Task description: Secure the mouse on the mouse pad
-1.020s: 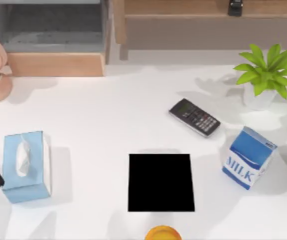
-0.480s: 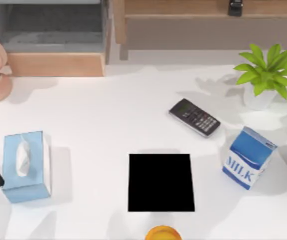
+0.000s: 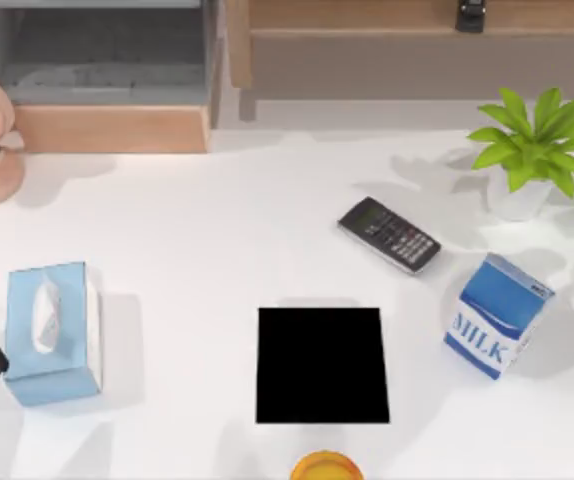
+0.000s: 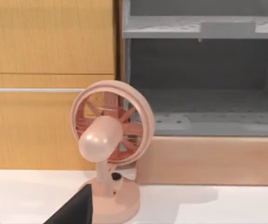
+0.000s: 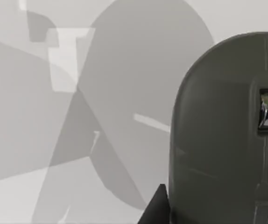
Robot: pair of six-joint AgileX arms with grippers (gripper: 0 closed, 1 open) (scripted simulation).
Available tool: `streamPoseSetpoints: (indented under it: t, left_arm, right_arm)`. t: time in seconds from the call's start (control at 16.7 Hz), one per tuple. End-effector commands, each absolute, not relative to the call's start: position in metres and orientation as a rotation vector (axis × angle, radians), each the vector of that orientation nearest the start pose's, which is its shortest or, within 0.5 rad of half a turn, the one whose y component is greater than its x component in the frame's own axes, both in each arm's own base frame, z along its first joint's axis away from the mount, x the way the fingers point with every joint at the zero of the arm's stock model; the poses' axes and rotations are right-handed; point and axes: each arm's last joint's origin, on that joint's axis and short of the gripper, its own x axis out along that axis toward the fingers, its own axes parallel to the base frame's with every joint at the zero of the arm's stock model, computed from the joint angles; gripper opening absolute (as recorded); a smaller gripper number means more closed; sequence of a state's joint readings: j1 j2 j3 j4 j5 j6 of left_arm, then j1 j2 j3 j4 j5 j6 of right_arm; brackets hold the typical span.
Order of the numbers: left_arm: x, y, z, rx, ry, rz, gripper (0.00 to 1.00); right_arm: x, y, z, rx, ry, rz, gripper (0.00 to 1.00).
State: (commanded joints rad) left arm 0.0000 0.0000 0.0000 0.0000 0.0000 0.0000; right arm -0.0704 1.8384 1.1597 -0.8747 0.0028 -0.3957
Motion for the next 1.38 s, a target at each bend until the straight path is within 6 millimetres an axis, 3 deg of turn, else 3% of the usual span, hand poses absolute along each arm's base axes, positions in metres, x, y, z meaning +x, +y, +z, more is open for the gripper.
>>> streamPoseSetpoints:
  t: [0.42,0.72,0.84,0.96,1.08,1.38]
  left_arm:
    - [0.106,-0.001,0.16,0.0,0.0,0.0,1.0]
    - [0.106,-0.001,0.16,0.0,0.0,0.0,1.0]
    - [0.106,-0.001,0.16,0.0,0.0,0.0,1.0]
    - [0.106,-0.001,0.16,0.0,0.0,0.0,1.0]
    - [0.106,-0.001,0.16,0.0,0.0,0.0,1.0]
    - [0.106,-0.001,0.16,0.0,0.0,0.0,1.0]
  right_arm:
    - [0.318,-0.02,0.211,-0.259,1.571,0.26,0.0]
    - [0.318,-0.019,0.213,-0.259,1.568,0.259,0.0]
    - [0.32,-0.01,0.219,-0.254,1.555,0.256,0.0]
    - [0.327,0.013,0.235,-0.245,1.511,0.254,0.0]
    - [0.333,0.05,0.254,-0.218,1.451,0.259,0.0]
    - [0.323,0.175,0.285,-0.031,1.369,0.267,0.0]
